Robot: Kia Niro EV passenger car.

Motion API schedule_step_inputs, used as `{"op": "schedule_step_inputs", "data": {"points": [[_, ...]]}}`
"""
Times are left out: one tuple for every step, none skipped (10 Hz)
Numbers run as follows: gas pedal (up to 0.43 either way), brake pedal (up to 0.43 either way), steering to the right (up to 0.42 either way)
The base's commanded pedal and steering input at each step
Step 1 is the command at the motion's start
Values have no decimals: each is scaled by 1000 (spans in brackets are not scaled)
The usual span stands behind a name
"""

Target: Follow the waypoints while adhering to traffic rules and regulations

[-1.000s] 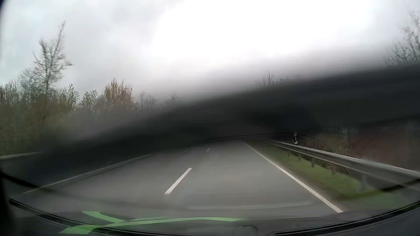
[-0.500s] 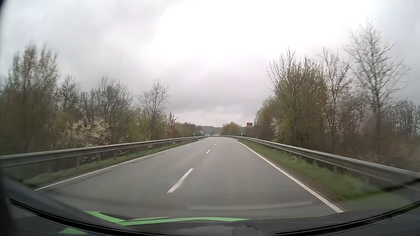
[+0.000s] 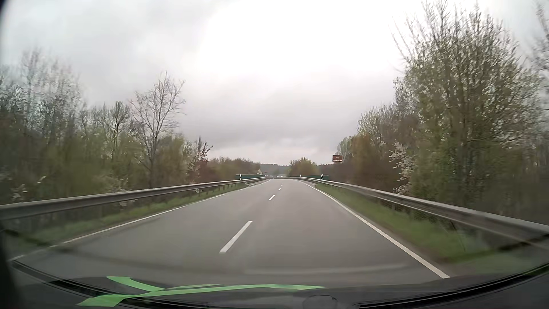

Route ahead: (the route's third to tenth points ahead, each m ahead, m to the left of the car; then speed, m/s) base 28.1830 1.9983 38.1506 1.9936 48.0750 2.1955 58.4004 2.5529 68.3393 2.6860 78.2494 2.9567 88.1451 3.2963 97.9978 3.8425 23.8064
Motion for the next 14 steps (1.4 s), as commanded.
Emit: {"op": "schedule_step_inputs", "data": {"points": [[67,0,1],[67,0,1],[79,0,1],[98,0,1],[110,0,1],[110,0,0],[110,0,0],[110,0,-2],[130,0,-4],[138,0,-4],[157,0,-4],[157,0,-4],[169,0,-4],[177,0,-4]]}}
